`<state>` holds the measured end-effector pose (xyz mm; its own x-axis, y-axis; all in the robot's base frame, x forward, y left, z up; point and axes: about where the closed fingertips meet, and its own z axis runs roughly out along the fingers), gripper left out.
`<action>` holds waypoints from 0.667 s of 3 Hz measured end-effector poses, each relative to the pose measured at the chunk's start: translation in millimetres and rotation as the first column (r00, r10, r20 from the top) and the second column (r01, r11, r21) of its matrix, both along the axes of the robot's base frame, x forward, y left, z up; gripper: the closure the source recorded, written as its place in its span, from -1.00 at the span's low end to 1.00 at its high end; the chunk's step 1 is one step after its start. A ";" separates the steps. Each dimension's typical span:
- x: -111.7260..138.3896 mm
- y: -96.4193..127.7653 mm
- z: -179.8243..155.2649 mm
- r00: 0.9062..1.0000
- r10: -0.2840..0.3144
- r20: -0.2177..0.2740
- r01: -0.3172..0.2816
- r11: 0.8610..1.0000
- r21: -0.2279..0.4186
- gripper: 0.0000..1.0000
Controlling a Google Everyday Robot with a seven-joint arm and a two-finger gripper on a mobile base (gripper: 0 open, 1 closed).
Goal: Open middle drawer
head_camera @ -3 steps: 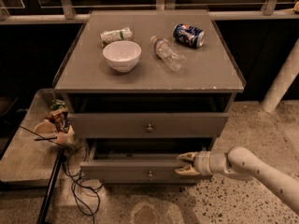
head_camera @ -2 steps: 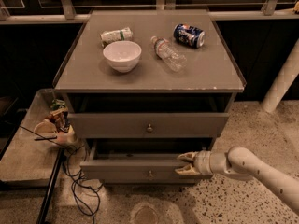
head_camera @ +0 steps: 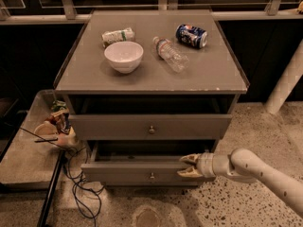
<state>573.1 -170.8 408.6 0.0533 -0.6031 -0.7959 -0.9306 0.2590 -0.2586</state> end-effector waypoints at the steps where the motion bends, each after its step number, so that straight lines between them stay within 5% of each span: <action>1: 0.0 0.0 0.0 1.000 0.000 0.000 0.000 1.000 0.000 -0.28; 2: 0.0 0.1 0.0 1.000 0.000 0.000 0.000 1.000 0.000 -0.75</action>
Offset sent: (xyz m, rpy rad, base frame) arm 0.0000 0.0000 0.0000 0.0000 0.0000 0.0000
